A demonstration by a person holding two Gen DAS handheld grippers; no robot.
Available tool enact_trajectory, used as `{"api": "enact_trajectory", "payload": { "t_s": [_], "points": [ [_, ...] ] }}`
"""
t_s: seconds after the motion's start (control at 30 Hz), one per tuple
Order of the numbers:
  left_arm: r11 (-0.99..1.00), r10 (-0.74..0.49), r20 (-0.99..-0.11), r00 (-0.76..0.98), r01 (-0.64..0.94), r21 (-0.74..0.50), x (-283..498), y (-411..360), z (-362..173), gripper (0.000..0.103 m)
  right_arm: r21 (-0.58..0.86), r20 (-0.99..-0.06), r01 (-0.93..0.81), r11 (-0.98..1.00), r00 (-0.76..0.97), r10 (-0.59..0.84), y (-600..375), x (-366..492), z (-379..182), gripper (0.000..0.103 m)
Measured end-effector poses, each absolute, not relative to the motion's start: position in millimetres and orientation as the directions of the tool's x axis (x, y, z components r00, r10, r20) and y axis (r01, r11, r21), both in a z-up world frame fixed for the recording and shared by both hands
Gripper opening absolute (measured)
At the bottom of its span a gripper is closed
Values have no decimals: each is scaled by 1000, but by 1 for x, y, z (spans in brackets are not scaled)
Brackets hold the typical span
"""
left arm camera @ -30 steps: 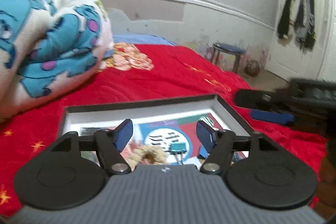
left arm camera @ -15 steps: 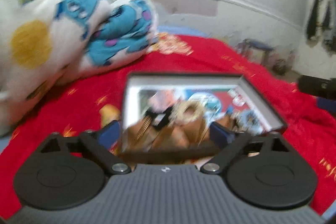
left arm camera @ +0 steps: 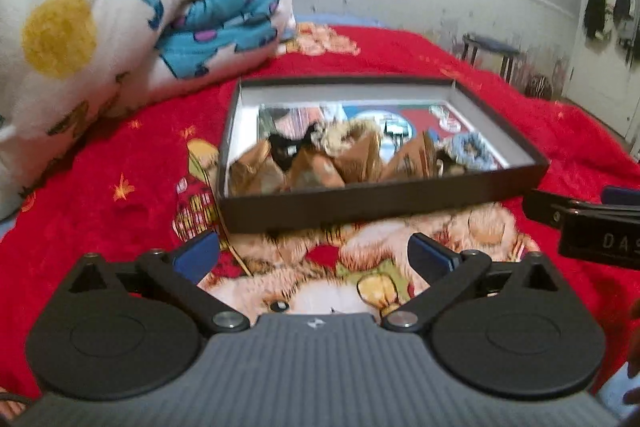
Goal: Organize objects
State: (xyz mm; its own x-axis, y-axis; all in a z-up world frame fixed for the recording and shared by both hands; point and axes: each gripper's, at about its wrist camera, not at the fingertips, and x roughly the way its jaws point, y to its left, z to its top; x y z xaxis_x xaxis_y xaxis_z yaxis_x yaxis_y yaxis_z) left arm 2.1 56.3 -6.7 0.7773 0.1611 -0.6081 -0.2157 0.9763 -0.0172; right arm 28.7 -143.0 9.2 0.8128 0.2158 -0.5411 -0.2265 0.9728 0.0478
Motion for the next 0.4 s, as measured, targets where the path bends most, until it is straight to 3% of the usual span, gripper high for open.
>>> {"api": "enact_trajectory", "payload": {
  "t_s": [0.17, 0.33, 0.4],
  "points": [
    [976, 194, -654, 731, -211, 54, 13, 48, -28, 103, 16, -574, -241, 970, 792, 206, -135, 42, -11, 103],
    [964, 258, -641, 723, -240, 117, 17, 44, -49, 103, -60, -691, -271, 961, 706, 156, -120, 62, -44, 103],
    [965, 246, -640, 728, -248, 89, 18, 47, -51, 103, -67, -652, -263, 962, 741, 157, -120, 57, -48, 103]
  ]
}}
